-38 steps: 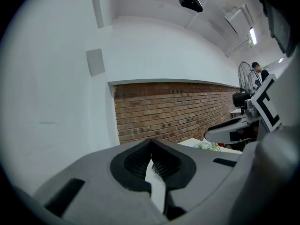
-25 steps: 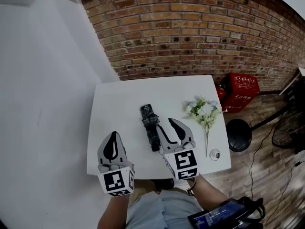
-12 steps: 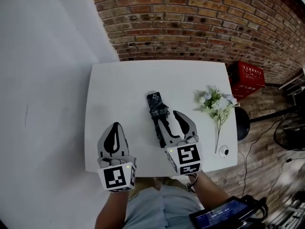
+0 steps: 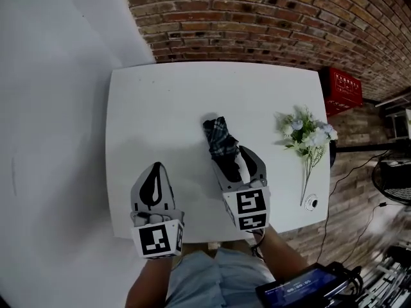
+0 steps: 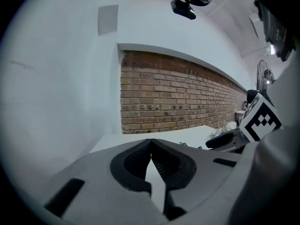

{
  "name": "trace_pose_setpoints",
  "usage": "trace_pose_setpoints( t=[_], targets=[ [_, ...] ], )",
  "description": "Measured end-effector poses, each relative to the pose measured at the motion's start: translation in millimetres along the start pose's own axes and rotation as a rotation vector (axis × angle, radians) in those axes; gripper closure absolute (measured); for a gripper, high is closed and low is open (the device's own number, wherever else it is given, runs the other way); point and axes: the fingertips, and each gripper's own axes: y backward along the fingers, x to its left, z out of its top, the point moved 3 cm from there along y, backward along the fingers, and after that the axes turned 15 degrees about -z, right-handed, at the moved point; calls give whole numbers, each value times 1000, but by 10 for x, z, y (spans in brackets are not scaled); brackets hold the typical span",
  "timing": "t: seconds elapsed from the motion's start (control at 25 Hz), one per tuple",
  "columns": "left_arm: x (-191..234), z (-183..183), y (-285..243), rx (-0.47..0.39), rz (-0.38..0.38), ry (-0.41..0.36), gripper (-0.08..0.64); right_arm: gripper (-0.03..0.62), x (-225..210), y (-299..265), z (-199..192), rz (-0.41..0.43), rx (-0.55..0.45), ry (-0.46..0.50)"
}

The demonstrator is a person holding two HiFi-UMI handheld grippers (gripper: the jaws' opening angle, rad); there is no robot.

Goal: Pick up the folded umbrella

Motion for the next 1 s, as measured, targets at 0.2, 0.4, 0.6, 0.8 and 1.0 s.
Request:
trace_pose_setpoints(
  t=[0.2, 0.4, 0.6, 0.8, 1.0],
  targets=[
    [126, -130, -138, 21, -5, 17, 552, 284, 50, -168, -120, -8, 70, 9],
    [188, -263, -183, 38, -5, 37, 554, 277, 65, -259, -214, -17, 119, 10],
    [155, -387, -238, 51, -24, 53, 554, 273, 92, -309, -312, 2, 174, 0],
    [193, -434, -247, 59, -27, 63, 554, 239, 155, -351, -397, 21, 245, 29],
    [209, -453, -259, 60, -30, 70, 554, 245, 150, -381, -488, 20, 309, 20]
  ],
)
